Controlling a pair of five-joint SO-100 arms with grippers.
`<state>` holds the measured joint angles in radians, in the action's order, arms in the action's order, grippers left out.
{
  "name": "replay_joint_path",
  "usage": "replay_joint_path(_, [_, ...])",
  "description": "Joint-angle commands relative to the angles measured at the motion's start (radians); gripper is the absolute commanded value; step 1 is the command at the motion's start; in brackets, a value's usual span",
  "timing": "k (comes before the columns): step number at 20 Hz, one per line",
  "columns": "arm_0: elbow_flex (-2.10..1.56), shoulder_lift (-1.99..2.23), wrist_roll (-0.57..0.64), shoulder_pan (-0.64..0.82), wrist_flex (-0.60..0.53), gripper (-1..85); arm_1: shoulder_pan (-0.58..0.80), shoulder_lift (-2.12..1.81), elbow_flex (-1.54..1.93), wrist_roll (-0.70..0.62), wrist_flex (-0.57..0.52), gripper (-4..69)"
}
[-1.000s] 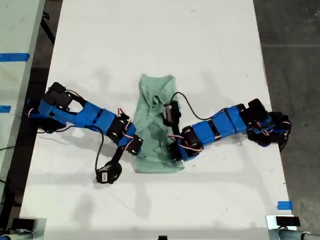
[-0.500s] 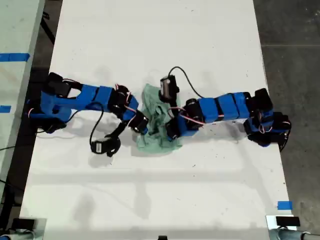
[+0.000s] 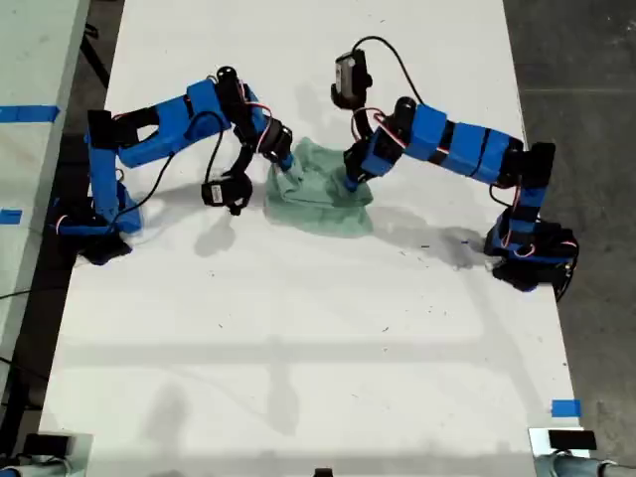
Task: Fold tshirt
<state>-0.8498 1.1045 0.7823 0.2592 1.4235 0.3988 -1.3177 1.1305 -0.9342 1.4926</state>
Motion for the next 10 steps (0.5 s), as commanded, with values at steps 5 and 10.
replay_joint_path(5, [0.155, -0.383, 0.006, 0.204, -0.124, 15.2, 0.144, 0.153, 0.155, 0.017, -0.241, 16.0])
replay_joint_path(10, [0.127, -0.035, 0.015, 0.181, 0.049, 21.1, 0.147, -0.121, 0.109, 0.038, -0.021, 29.4])
